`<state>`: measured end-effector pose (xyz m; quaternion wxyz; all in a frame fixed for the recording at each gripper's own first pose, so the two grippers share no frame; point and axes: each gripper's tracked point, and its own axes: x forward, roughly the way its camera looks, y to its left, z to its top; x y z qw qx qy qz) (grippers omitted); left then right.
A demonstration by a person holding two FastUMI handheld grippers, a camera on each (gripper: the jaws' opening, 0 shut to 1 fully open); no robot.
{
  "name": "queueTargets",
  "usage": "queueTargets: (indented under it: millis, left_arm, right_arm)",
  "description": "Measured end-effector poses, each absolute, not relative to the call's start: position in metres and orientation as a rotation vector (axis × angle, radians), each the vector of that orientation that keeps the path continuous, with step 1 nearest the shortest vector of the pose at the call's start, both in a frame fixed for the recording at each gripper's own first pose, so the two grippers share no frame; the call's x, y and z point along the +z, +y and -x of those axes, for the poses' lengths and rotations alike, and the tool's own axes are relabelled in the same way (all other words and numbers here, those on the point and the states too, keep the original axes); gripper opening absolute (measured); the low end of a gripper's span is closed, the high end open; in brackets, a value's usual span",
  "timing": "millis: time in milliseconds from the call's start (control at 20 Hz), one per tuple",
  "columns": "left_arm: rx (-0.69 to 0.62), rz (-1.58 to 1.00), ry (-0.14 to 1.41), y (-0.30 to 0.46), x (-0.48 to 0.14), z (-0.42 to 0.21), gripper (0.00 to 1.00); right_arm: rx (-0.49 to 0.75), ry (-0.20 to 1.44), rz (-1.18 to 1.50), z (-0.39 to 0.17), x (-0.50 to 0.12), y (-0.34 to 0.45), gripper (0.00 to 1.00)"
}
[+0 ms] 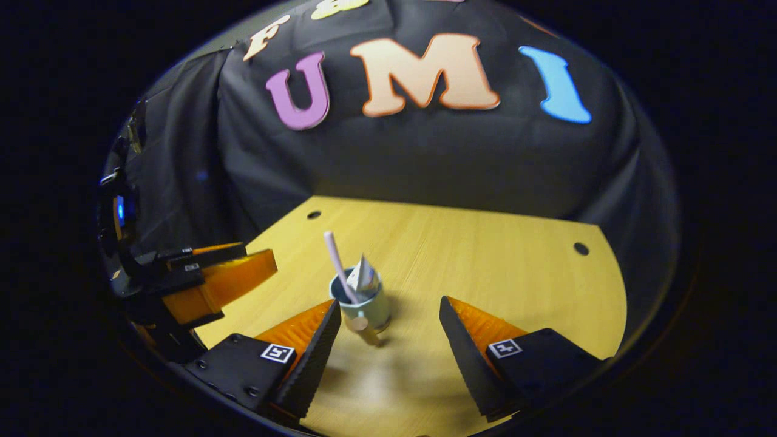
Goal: Put the toothbrush and toothpaste on the desktop into the cup, then pick up the cup and place it on the coaster on the desktop.
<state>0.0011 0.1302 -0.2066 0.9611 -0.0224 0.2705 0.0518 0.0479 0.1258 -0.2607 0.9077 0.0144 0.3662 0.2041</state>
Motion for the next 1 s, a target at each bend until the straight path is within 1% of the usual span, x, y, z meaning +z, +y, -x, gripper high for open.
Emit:
queueTargets:
  millis: [150, 200, 250, 350, 600, 1000]
  left_arm:
    - [0.094, 0.043, 0.489, 0.113, -0.184, -0.007, 0.95]
    - [0.097, 0.04, 0.466, 0.11, -0.176, -0.009, 0.95]
    - [0.1, 0.038, 0.441, 0.108, -0.167, -0.01, 0.95]
    - [0.098, 0.034, 0.415, 0.103, -0.156, -0.014, 0.95]
    - [0.086, 0.028, 0.367, 0.096, -0.136, -0.019, 0.95]
    - [0.048, 0.022, 0.334, 0.097, -0.111, -0.022, 0.94]
  right_arm:
    - [0.353, 0.592, -0.084, -0.058, -0.21, 0.089, 0.99]
    - [0.331, 0.548, -0.113, -0.061, -0.197, 0.08, 0.95]
    - [0.31, 0.505, -0.134, -0.061, -0.19, 0.073, 0.99]
    - [0.264, 0.422, -0.161, -0.066, -0.173, 0.053, 0.99]
    - [0.221, 0.378, -0.201, -0.063, -0.164, 0.025, 0.99]
    - [0.22, 0.285, -0.166, -0.071, -0.137, 0.03, 0.98]
